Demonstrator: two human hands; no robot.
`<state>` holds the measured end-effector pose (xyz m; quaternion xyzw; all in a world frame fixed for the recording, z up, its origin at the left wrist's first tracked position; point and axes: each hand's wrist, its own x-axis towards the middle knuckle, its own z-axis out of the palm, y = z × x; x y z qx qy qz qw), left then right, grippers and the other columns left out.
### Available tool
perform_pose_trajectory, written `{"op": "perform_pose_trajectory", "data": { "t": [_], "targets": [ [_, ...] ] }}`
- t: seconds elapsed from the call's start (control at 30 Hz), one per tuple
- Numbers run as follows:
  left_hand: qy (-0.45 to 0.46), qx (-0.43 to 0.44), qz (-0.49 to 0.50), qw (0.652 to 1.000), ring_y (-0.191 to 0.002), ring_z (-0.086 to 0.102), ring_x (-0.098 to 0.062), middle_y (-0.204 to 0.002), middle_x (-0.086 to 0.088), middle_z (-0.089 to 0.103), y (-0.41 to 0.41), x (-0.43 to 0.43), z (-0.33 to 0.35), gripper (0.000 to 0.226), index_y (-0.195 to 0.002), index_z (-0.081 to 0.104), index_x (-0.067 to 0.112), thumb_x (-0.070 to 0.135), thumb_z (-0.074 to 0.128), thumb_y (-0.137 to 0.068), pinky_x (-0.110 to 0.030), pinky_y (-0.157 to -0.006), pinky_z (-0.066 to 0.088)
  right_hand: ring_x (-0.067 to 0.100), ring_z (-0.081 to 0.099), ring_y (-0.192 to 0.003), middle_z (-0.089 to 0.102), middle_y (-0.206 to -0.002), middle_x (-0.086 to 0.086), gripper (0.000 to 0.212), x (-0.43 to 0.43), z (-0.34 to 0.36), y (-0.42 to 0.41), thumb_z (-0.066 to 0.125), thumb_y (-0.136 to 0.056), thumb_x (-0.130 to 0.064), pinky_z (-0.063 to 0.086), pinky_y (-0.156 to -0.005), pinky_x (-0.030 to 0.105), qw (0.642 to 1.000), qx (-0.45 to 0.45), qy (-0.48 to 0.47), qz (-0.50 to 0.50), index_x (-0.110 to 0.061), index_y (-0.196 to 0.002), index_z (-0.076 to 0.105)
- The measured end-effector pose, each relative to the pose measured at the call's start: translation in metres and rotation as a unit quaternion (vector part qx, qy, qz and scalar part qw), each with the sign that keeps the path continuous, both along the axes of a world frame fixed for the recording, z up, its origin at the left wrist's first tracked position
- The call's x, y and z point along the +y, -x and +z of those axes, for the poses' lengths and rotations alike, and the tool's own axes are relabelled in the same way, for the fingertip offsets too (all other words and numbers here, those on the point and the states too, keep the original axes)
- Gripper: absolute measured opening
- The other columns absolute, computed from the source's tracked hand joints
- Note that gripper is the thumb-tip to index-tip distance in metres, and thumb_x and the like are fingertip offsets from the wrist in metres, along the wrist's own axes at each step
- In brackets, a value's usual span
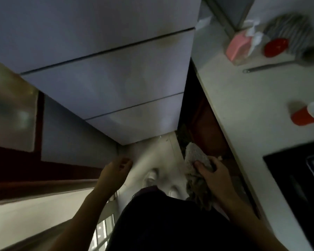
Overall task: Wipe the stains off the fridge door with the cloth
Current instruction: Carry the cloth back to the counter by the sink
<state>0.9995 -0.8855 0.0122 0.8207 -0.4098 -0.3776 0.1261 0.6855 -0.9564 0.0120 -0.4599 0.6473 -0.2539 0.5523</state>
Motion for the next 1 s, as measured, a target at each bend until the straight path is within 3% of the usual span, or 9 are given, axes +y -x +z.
{"op": "perform_pose_trajectory", "data": {
  "t": [0.1, 0.23, 0.33, 0.43, 0.57, 0.7, 0.83, 1.0],
  "targets": [
    [-0.060, -0.004, -0.063, 0.996, -0.088, 0.065, -0.014, -0.106, -0.001, 0.073, -0.021, -0.031, -0.020, 0.026, -0.116, 0.069, 0.021, 0.036, 0.058, -0.098, -0.025, -0.077, 0.045, -0.009, 0.065, -0.076, 0.071, -0.090, -0.015, 0.017, -0.005, -0.002, 0.000, 0.078, -0.087, -0.031, 0.047, -0.061, 0.006, 0.998, 0.023, 0.001, -0.058, -0.027, -0.101, 0.070],
    [-0.109, 0.000, -0.152, 0.982, -0.099, 0.066, -0.020, -0.116, -0.003, 0.071, -0.040, -0.098, -0.037, 0.029, -0.122, 0.068, 0.018, 0.033, 0.056, -0.100, -0.019, -0.066, 0.041, -0.008, 0.066, -0.069, 0.073, -0.077, -0.019, 0.011, 0.000, 0.002, -0.003, 0.078, -0.087, -0.026, 0.048, -0.057, 0.008, 0.985, 0.040, 0.012, -0.166, -0.028, -0.087, 0.067],
    [-0.131, -0.043, -0.317, 0.938, -0.100, 0.063, -0.024, -0.115, -0.014, 0.071, -0.037, -0.151, -0.043, 0.025, -0.103, 0.068, 0.015, 0.032, 0.049, -0.103, -0.026, -0.079, 0.039, 0.002, 0.070, -0.070, 0.075, -0.082, -0.014, 0.011, 0.018, 0.009, -0.009, 0.079, -0.087, -0.026, 0.051, -0.058, 0.010, 0.962, 0.056, 0.025, -0.264, -0.024, -0.092, 0.070],
    [-0.147, -0.057, -0.433, 0.888, -0.100, 0.059, -0.020, -0.120, -0.009, 0.068, -0.008, -0.196, -0.045, 0.034, -0.113, 0.067, 0.013, 0.037, 0.045, -0.104, -0.029, -0.087, 0.041, 0.002, 0.071, -0.074, 0.076, -0.086, -0.014, 0.013, 0.050, 0.013, -0.013, 0.080, -0.086, -0.027, 0.054, -0.063, 0.014, 0.932, 0.065, 0.028, -0.356, -0.023, -0.094, 0.071],
    [-0.141, -0.064, -0.568, 0.808, -0.091, 0.060, -0.014, -0.109, -0.001, 0.067, 0.066, -0.226, -0.038, 0.031, -0.115, 0.064, 0.021, 0.043, 0.046, -0.102, -0.031, -0.083, 0.046, -0.002, 0.069, -0.075, 0.074, -0.086, -0.019, 0.015, 0.114, 0.017, -0.023, 0.081, -0.085, -0.028, 0.050, -0.061, 0.010, 0.864, 0.066, 0.022, -0.498, -0.027, -0.094, 0.070],
    [-0.105, -0.050, -0.674, 0.730, -0.090, 0.064, -0.012, -0.095, 0.011, 0.069, 0.140, -0.212, -0.031, 0.021, -0.095, 0.064, 0.026, 0.044, 0.052, -0.099, -0.032, -0.082, 0.052, 0.003, 0.070, -0.074, 0.075, -0.084, -0.011, 0.013, 0.188, 0.019, -0.040, 0.080, -0.086, -0.026, 0.051, -0.063, 0.015, 0.769, 0.064, 0.019, -0.636, -0.023, -0.095, 0.070],
    [-0.111, -0.060, -0.750, 0.650, -0.080, 0.066, -0.012, -0.083, 0.005, 0.071, 0.187, -0.171, -0.038, 0.023, -0.085, 0.068, 0.026, 0.043, 0.057, -0.096, -0.026, -0.069, 0.049, 0.014, 0.072, -0.081, 0.076, -0.088, -0.003, 0.013, 0.268, 0.018, -0.066, 0.078, -0.087, -0.025, 0.056, -0.074, 0.034, 0.675, 0.060, 0.005, -0.736, -0.020, -0.097, 0.071],
    [-0.146, -0.107, -0.782, 0.597, -0.078, 0.063, -0.022, -0.084, -0.016, 0.068, 0.205, -0.116, -0.061, 0.040, -0.085, 0.064, 0.002, 0.038, 0.054, -0.100, -0.030, -0.071, 0.045, 0.018, 0.072, -0.084, 0.076, -0.086, -0.003, 0.012, 0.364, 0.010, -0.100, 0.079, -0.087, -0.027, 0.055, -0.075, 0.035, 0.597, 0.060, -0.010, -0.800, -0.021, -0.094, 0.071]
  ]
}}
